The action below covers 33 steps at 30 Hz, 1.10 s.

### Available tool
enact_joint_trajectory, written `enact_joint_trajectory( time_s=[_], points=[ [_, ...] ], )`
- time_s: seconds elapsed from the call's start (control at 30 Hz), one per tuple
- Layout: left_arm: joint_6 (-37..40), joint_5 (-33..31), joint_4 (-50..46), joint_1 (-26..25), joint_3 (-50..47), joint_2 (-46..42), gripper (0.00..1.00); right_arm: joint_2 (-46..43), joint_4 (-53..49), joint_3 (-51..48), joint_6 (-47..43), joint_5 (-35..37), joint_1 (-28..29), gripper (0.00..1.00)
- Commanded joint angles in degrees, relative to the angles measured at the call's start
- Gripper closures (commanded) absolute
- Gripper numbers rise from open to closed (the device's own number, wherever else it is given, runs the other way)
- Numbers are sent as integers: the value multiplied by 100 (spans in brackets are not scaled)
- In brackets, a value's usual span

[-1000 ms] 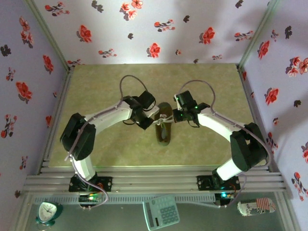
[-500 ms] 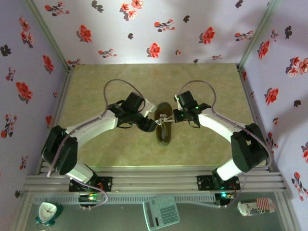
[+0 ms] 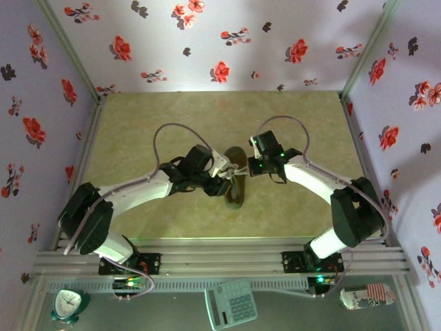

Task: Tie the shoes

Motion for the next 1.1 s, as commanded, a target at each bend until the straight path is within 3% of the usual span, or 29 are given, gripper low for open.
enact_joint_trajectory(
  time_s=[0.0, 0.23, 0.47, 0.57, 0.7, 1.07],
  points=[
    [288, -612, -385, -61, 303, 215, 49, -173, 86, -60, 47, -45, -30, 100],
    [436, -788, -594, -75, 587, 528, 50, -205, 48, -16, 34, -40, -23, 100],
    [456, -600, -624, -132, 631, 626, 61, -179, 40, 2, 27, -45, -23, 100],
    [460, -591, -622, -154, 644, 684, 61, -162, 58, -7, 47, -62, -27, 100],
    [447, -921, -645, -154, 704, 771, 53, -170, 63, -16, 56, -80, -23, 100],
    [579, -1262, -740, -189, 987, 1038, 54, -189, 84, -56, 82, -97, -22, 100]
  ],
)
